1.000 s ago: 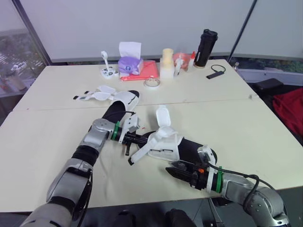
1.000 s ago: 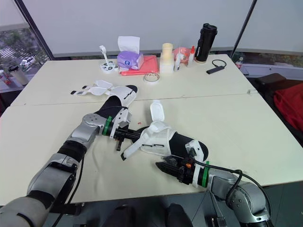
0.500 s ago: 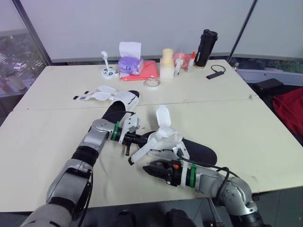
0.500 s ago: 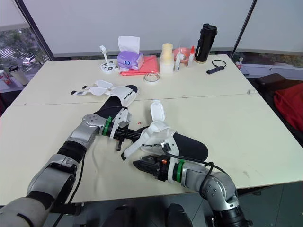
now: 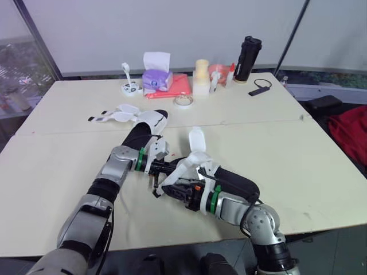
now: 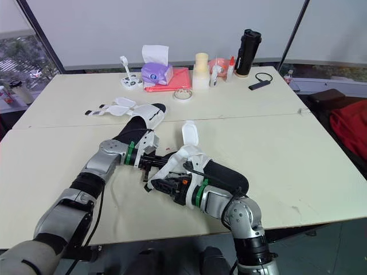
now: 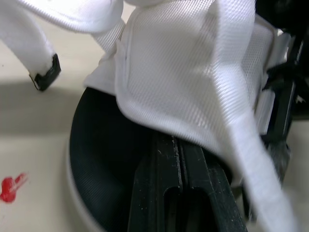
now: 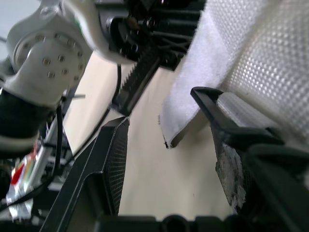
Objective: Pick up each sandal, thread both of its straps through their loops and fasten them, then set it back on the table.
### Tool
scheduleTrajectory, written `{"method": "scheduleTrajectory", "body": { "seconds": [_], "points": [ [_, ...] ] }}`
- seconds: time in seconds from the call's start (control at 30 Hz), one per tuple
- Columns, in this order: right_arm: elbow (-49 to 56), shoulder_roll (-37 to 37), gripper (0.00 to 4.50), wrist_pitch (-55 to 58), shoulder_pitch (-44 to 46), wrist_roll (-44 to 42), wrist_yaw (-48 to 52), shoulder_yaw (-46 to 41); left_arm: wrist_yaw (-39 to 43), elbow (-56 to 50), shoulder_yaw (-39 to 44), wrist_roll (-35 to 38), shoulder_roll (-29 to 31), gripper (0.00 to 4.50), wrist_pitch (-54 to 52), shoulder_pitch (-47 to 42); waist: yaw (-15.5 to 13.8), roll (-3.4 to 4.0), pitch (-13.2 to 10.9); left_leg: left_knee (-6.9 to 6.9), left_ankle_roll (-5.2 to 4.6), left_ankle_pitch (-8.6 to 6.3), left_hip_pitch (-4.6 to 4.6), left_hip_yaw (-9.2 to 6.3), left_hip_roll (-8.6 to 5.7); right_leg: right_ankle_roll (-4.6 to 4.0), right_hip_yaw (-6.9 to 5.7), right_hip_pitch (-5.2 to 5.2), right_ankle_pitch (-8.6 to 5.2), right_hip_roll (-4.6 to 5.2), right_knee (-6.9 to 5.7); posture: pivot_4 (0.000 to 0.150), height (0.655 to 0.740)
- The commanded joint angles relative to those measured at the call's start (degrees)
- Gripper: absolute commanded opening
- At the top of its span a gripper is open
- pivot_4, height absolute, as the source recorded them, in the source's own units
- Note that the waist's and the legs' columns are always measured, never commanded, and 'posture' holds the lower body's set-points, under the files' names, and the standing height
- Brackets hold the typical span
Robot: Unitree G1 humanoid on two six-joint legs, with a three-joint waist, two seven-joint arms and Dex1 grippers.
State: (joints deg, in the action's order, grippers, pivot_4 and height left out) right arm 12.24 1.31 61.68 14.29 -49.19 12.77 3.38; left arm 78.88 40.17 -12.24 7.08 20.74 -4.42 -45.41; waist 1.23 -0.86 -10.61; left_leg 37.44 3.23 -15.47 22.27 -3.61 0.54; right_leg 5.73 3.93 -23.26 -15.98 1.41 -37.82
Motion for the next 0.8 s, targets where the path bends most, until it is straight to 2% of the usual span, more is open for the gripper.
{"method": "scheduleTrajectory", "body": {
  "seconds": [0.03, 0.17, 0.4, 0.6, 0.8],
  "points": [
    [0.12, -0.84, 1.95, -0.37, 1.86, 0.69, -0.92, -0.58, -0.12, 0.65, -0.94, -1.01, -0.61, 0.00, 0.13, 0.65, 0.02, 0.00, 0.00, 0.00, 0.00, 0.00, -0.01, 0.00, 0.00, 0.00, 0.00, 0.00, 0.00, 0.00, -0.05, 0.150, 0.7400],
    [0.49, -0.20, 0.03, 0.36, 1.75, 1.26, -1.09, -0.62, -0.35, 0.64, -0.73, -1.06, -0.56, 0.00, 0.16, 0.96, 0.03, 0.01, 0.02, 0.00, 0.00, 0.00, -0.02, -0.01, 0.00, -0.01, 0.00, -0.02, -0.01, -0.01, -0.09, 0.150, 0.7400],
    [3.24, 2.13, 0.03, 1.89, 0.54, 0.05, -0.42, -2.17, -0.53, 0.41, -0.61, -1.15, -0.23, 0.00, 0.11, 1.67, -0.07, 0.01, 0.04, 0.00, 0.00, 0.00, -0.02, -0.01, -0.01, -0.01, 0.00, -0.02, -0.01, 0.00, -0.09, 0.150, 0.7400],
    [13.47, 12.74, 0.03, 5.94, -3.05, -6.62, 5.34, -5.84, -0.39, 0.50, -0.53, -1.33, 0.44, 0.00, 0.03, 1.92, -0.09, 0.01, 0.04, -0.02, 0.00, 0.00, 0.05, -0.01, -0.04, 0.00, 0.00, -0.02, -0.02, 0.04, 0.02, 0.150, 0.7400],
    [17.75, 20.58, 0.03, 6.57, -4.16, -12.75, 10.15, -10.60, -0.27, -0.01, -0.66, -1.30, 0.47, 0.00, -0.16, 2.23, -0.04, 0.01, 0.04, -0.04, 0.00, 0.00, 0.02, -0.01, -0.02, 0.00, 0.00, -0.02, -0.02, 0.00, 0.01, 0.150, 0.7400]
  ]
}}
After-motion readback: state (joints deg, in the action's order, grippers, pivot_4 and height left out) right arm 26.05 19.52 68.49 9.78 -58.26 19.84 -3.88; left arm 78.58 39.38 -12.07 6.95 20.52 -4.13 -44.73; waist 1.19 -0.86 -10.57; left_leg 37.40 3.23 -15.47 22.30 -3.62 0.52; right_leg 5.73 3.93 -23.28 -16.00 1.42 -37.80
